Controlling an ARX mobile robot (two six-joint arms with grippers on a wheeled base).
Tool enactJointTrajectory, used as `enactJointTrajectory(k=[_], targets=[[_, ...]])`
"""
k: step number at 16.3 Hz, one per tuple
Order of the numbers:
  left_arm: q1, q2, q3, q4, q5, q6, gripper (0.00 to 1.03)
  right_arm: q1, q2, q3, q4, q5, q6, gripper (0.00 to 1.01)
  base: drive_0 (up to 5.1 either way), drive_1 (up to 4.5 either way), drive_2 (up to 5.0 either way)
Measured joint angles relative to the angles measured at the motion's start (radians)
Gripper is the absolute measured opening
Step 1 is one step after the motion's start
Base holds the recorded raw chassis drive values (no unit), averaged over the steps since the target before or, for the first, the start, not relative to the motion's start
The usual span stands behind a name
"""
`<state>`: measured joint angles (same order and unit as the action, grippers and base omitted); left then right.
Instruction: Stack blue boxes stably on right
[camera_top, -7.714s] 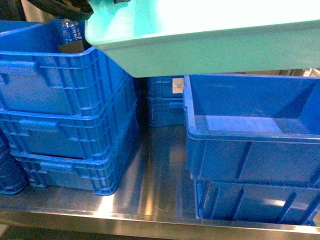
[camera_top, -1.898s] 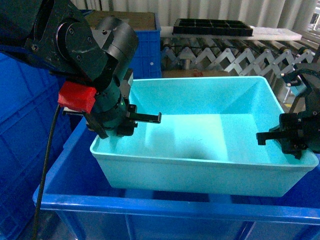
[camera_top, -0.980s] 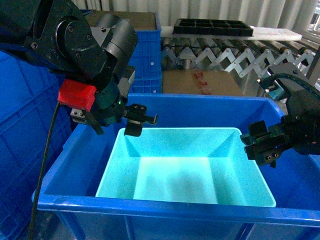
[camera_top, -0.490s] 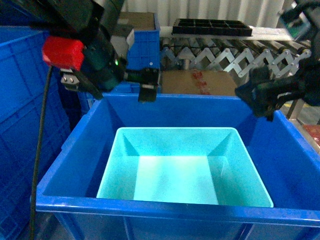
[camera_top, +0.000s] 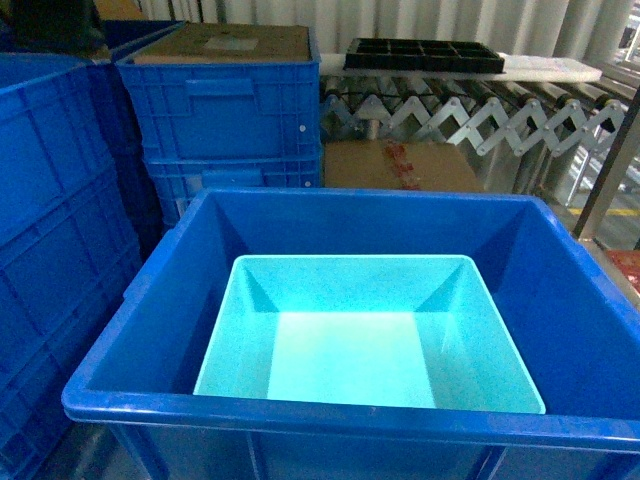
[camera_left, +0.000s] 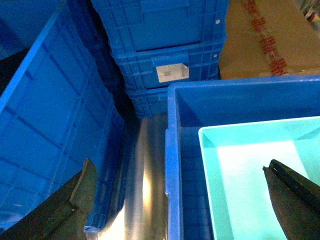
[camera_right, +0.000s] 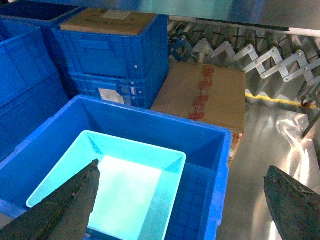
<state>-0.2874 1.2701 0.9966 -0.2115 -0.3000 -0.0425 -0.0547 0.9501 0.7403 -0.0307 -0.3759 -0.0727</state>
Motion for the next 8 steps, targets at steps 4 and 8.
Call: enactJointTrajectory(k=[4,8], targets=[[-0.112,-0.104,-0.034,-0.035,-0.058,-0.048,0.98,0.035,-0.153,-0.003,-0.105,0.027,0.019,0.98,0.0,0.0,0.0],[0.004,-0.294,-0.473,0.666,0.007,0.022,0.55,0.049,-0.311,-0.332,0.28,0.378,0.058,0.47,0.0,0.0,0.0]])
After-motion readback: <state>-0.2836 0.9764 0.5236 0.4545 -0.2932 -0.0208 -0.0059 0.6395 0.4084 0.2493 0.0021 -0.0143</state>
